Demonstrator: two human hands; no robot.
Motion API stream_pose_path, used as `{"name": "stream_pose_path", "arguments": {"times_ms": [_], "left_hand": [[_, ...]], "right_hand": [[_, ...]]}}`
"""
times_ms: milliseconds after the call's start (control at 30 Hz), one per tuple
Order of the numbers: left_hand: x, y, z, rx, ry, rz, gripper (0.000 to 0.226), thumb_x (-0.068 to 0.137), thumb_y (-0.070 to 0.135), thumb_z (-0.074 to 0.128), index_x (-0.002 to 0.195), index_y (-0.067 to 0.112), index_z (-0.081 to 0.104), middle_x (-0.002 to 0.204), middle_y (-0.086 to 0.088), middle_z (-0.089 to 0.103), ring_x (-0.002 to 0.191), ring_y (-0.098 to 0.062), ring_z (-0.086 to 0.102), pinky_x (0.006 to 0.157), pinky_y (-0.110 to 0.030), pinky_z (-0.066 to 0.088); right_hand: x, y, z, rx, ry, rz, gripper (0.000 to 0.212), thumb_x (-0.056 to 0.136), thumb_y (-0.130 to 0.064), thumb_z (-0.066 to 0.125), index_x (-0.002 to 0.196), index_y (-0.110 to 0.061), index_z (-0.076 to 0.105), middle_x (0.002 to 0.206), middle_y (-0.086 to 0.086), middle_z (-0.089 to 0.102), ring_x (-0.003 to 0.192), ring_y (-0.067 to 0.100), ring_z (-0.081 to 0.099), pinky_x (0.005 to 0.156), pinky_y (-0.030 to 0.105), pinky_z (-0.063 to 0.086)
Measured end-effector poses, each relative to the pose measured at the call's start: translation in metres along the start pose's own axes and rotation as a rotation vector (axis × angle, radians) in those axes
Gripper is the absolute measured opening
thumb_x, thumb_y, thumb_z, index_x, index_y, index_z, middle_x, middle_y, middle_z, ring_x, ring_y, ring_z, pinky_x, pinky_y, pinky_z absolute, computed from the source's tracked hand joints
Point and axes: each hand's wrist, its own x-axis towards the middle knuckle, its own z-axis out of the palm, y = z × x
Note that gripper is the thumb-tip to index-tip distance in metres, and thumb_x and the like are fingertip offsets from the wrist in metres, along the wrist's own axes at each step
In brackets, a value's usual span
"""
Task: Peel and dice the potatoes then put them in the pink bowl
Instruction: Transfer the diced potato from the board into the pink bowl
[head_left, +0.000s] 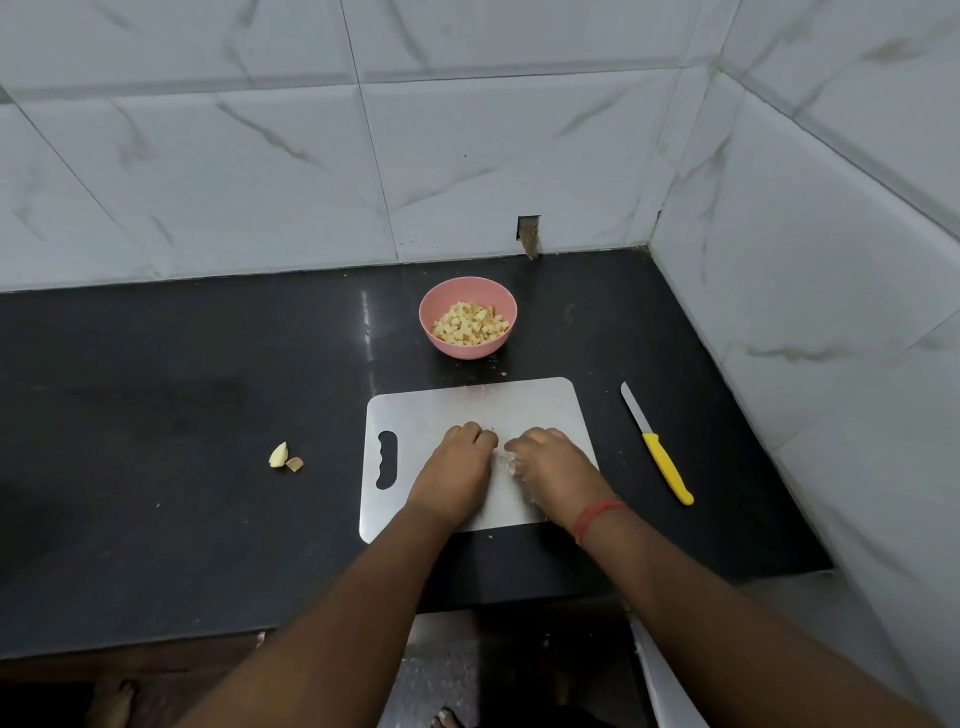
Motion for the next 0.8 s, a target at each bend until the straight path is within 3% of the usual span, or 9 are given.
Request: {"name": "stream_pose_path", "arguments": {"times_ms": [67, 133, 233, 467, 667, 733, 800], "left_hand": [[0.000, -0.002, -0.001, -0.041, 0.017, -0.035, 0.034, 0.099, 0.010, 0.045, 0.131, 0.012, 0.056, 0.123, -0.005, 0.051, 0.111, -0.024, 0.047, 0.093, -0.033, 0.044], [0.002, -0.003, -0.005, -0.084, -0.008, -0.056, 0.036, 0.103, 0.019, 0.042, 0.138, 0.018, 0.052, 0.128, 0.001, 0.046, 0.118, -0.018, 0.043, 0.096, -0.026, 0.040], [0.005, -0.005, -0.009, 0.009, -0.076, 0.025, 0.039, 0.101, 0.017, 0.044, 0.140, 0.018, 0.049, 0.130, -0.001, 0.043, 0.118, -0.019, 0.039, 0.096, -0.031, 0.043], [0.022, -0.003, -0.012, 0.213, -0.145, 0.122, 0.024, 0.092, -0.001, 0.046, 0.111, 0.009, 0.056, 0.116, -0.008, 0.047, 0.100, -0.025, 0.046, 0.083, -0.038, 0.044], [0.024, -0.011, -0.006, 0.164, -0.112, 0.141, 0.020, 0.086, 0.001, 0.053, 0.104, 0.010, 0.055, 0.106, -0.008, 0.048, 0.093, -0.027, 0.048, 0.076, -0.040, 0.046], [0.024, -0.014, -0.004, 0.113, -0.083, 0.131, 0.018, 0.087, 0.003, 0.056, 0.103, 0.010, 0.057, 0.102, -0.006, 0.049, 0.089, -0.026, 0.049, 0.073, -0.039, 0.045], [0.024, -0.014, -0.003, 0.078, -0.050, 0.134, 0.017, 0.091, 0.007, 0.057, 0.108, 0.010, 0.059, 0.102, -0.006, 0.052, 0.088, -0.025, 0.050, 0.071, -0.036, 0.045]], "right_hand": [[-0.001, -0.004, 0.002, -0.083, -0.029, -0.119, 0.029, 0.085, -0.014, 0.053, 0.110, -0.023, 0.063, 0.101, -0.002, 0.056, 0.099, 0.021, 0.049, 0.078, 0.033, 0.048], [-0.009, -0.005, -0.001, -0.101, 0.010, -0.149, 0.027, 0.080, -0.004, 0.057, 0.100, -0.021, 0.064, 0.095, -0.002, 0.055, 0.093, 0.020, 0.048, 0.067, 0.034, 0.050], [-0.016, -0.001, 0.000, -0.119, 0.094, -0.185, 0.022, 0.073, -0.001, 0.066, 0.086, -0.019, 0.063, 0.085, -0.003, 0.056, 0.083, 0.020, 0.050, 0.057, 0.031, 0.048], [0.002, 0.001, -0.005, -0.061, 0.035, -0.169, 0.016, 0.080, -0.003, 0.058, 0.083, -0.018, 0.063, 0.085, 0.000, 0.057, 0.082, 0.022, 0.051, 0.066, 0.032, 0.048], [0.039, -0.010, -0.051, 0.680, 0.203, 0.334, 0.015, 0.084, -0.013, 0.064, 0.088, -0.025, 0.073, 0.087, -0.009, 0.068, 0.082, 0.008, 0.065, 0.072, 0.018, 0.052], [0.074, -0.012, -0.077, 0.720, 0.256, 0.344, 0.015, 0.084, -0.015, 0.067, 0.094, -0.024, 0.073, 0.091, -0.008, 0.071, 0.088, 0.010, 0.067, 0.080, 0.023, 0.054], [0.110, -0.015, -0.102, 0.646, 0.241, 0.318, 0.022, 0.089, -0.013, 0.064, 0.105, -0.025, 0.072, 0.109, -0.003, 0.069, 0.100, 0.014, 0.064, 0.090, 0.030, 0.054]]}}
